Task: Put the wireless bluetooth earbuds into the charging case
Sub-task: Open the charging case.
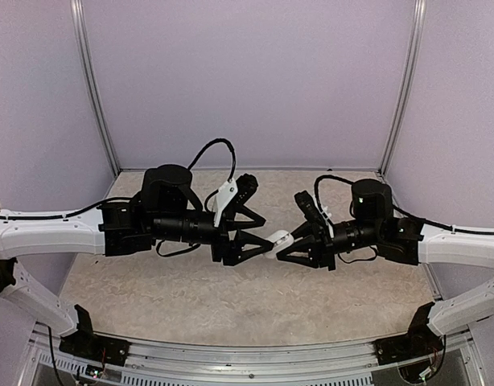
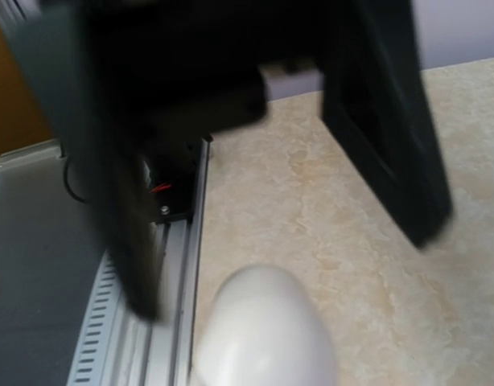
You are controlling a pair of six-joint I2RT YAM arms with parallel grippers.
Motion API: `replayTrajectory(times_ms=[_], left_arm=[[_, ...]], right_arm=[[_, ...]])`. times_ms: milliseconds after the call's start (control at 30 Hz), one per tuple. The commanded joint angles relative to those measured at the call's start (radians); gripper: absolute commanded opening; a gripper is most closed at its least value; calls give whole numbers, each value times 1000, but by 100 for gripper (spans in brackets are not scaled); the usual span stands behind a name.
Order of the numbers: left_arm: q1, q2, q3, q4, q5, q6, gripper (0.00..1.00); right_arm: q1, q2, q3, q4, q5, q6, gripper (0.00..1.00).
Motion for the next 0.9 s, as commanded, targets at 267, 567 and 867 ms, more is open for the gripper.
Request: replayTrajectory(times_ms=[267, 567, 867], left_arm=[[0, 26, 36, -28, -103, 29, 66], [52, -20, 8, 4, -57, -11, 60], [69, -44, -24, 34, 8, -17, 61]], right_arm=[[-5, -48, 4, 63, -71, 4, 0], [1, -48, -1, 58, -67, -14, 0], [4, -41, 4, 53, -35, -14, 0]])
